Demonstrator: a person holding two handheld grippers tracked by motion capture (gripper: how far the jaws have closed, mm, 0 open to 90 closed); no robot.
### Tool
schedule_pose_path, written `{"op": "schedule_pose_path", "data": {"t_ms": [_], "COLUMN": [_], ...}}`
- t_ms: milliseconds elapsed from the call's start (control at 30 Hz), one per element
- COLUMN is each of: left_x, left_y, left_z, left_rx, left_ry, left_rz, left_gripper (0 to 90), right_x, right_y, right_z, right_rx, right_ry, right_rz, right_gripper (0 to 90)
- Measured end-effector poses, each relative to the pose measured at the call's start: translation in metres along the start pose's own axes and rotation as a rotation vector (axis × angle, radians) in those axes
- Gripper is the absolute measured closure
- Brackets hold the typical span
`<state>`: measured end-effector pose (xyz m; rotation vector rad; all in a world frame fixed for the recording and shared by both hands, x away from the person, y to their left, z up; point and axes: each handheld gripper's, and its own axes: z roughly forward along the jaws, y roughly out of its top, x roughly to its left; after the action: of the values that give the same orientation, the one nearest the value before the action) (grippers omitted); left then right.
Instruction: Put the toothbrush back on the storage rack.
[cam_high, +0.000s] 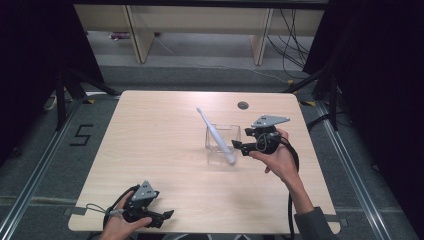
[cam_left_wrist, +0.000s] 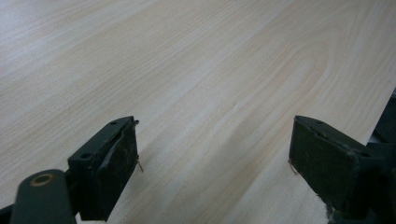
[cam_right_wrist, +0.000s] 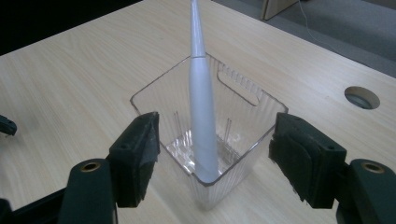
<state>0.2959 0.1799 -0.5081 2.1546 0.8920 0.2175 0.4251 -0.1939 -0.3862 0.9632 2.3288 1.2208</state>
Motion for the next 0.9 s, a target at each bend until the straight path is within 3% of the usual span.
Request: {"op": "schedule_pose_path", "data": {"t_ms": [200, 233, 267, 300, 367, 433, 500, 533, 600, 633, 700, 800, 833, 867, 900], "left_x": [0.001, 0.000, 0.001, 0.001, 0.001, 0.000, 0.001, 0.000, 0.001, 0.001, 0.001, 0.001, 0.001, 0.001, 0.001], "left_y": [0.000, 0.000, 0.000, 0.000, 0.000, 0.000, 0.000, 0.000, 0.000, 0.000, 0.000, 0.001, 0.001, 0.000, 0.000], "left_z": [-0.001, 0.000, 0.000, 0.000, 0.000, 0.000, 0.000, 0.000, 0.000, -0.001, 0.000, -0.001, -0.001, -0.001, -0.001], "left_rx": [0.011, 0.007, 0.009, 0.010, 0.010, 0.006, 0.008, -0.001, 0.007, 0.012, 0.008, 0.008, 0.009, 0.010, 0.010], "left_ry": [0.001, 0.002, 0.010, 0.009, 0.009, 0.005, 0.007, 0.001, 0.007, 0.000, 0.010, 0.010, 0.011, 0.011, 0.011], "left_rz": [0.013, 0.009, 0.010, 0.011, 0.014, 0.010, 0.009, -0.001, 0.008, 0.016, 0.010, 0.018, 0.016, 0.014, 0.015], "left_gripper": [14.9, 14.9, 14.9, 14.9, 14.9, 14.9, 14.9, 14.9, 14.9, 14.9, 14.9, 14.9, 14.9, 14.9, 14.9], "right_x": [0.001, 0.002, 0.001, 0.002, 0.001, 0.003, 0.001, 0.002, 0.000, 0.001, 0.000, 0.003, 0.001, 0.000, 0.002], "right_y": [-0.004, -0.006, -0.006, -0.007, -0.009, -0.011, -0.012, -0.012, -0.013, -0.013, -0.015, -0.018, -0.019, -0.020, -0.022], "right_z": [-0.008, -0.010, -0.010, -0.012, -0.014, -0.016, -0.017, -0.019, -0.021, -0.023, -0.023, -0.025, -0.025, -0.025, -0.027], "right_rx": [-0.003, 0.001, -0.006, 0.000, -0.007, -0.011, -0.022, -0.010, -0.018, -0.010, -0.030, -0.008, -0.021, -0.015, -0.020], "right_ry": [0.008, 0.011, 0.007, 0.010, -0.003, -0.001, 0.000, -0.003, -0.001, -0.005, -0.012, -0.015, -0.024, -0.015, -0.015], "right_rz": [0.000, 0.024, 0.001, 0.019, 0.001, 0.036, -0.002, 0.027, -0.007, 0.020, 0.000, 0.041, 0.010, 0.008, 0.038], "right_gripper": [31.9, 31.8, 31.8, 31.7, 31.4, 31.3, 31.3, 31.3, 31.2, 31.2, 30.2, 29.5, 28.8, 28.2, 27.8]}}
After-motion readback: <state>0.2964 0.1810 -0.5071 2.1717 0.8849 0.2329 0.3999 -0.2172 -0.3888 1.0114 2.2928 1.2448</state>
